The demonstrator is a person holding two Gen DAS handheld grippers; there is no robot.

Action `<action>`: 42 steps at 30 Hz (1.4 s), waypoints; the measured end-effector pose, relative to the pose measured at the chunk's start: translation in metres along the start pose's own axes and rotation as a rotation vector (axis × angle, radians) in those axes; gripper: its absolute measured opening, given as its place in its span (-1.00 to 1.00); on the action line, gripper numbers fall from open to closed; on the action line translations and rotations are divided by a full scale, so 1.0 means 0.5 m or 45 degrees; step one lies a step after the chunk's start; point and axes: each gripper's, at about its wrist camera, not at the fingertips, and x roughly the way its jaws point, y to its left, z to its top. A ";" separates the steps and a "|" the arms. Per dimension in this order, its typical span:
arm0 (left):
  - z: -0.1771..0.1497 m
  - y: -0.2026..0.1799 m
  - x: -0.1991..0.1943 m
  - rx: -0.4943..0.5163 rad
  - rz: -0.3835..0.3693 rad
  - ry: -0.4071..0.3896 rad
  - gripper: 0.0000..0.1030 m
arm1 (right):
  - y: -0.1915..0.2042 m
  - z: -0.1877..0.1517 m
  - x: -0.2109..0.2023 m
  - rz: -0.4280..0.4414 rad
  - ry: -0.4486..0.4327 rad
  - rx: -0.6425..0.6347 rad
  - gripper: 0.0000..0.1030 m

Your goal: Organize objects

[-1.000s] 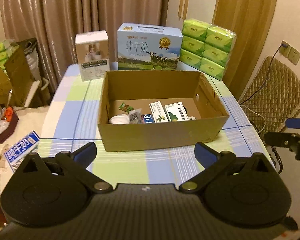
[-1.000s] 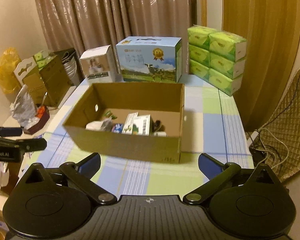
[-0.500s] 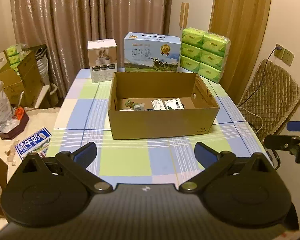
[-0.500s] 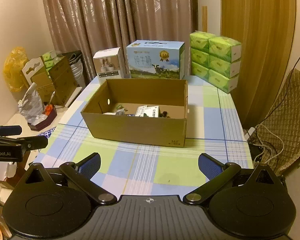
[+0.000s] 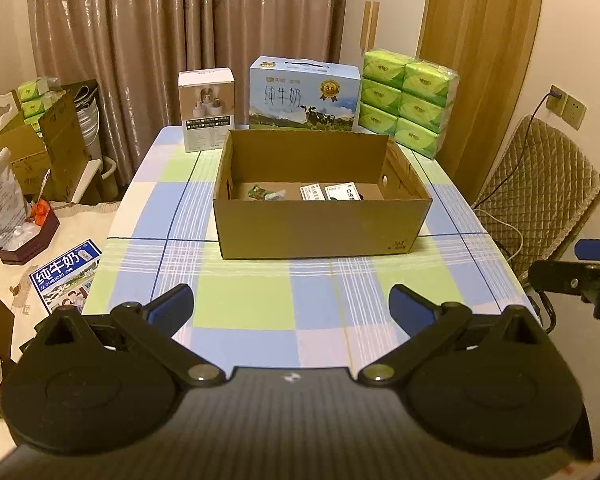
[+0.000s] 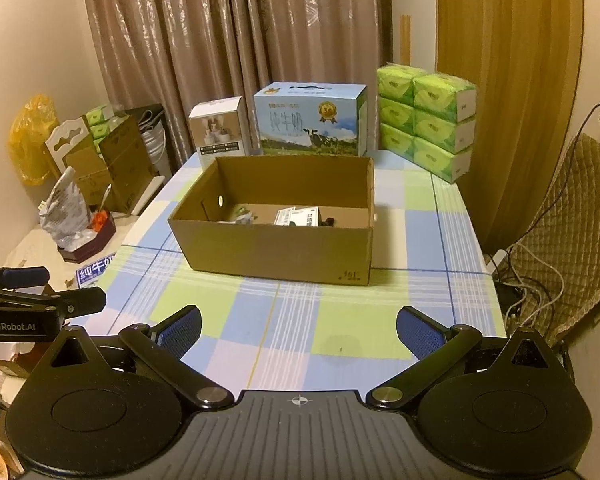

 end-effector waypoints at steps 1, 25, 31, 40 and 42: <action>-0.003 -0.002 0.000 0.001 0.004 0.001 0.98 | 0.000 -0.005 -0.003 0.000 0.002 0.002 0.96; -0.032 -0.028 -0.002 0.019 0.008 0.016 0.98 | -0.012 -0.038 -0.003 -0.016 0.007 0.036 0.96; -0.031 -0.029 0.000 0.022 0.007 0.014 0.98 | -0.016 -0.037 0.000 -0.019 0.006 0.041 0.96; -0.029 -0.031 0.004 0.017 0.006 0.013 0.98 | -0.016 -0.037 -0.001 -0.018 0.006 0.041 0.96; -0.029 -0.030 0.004 0.014 0.006 0.012 0.98 | -0.016 -0.037 -0.001 -0.019 0.005 0.040 0.96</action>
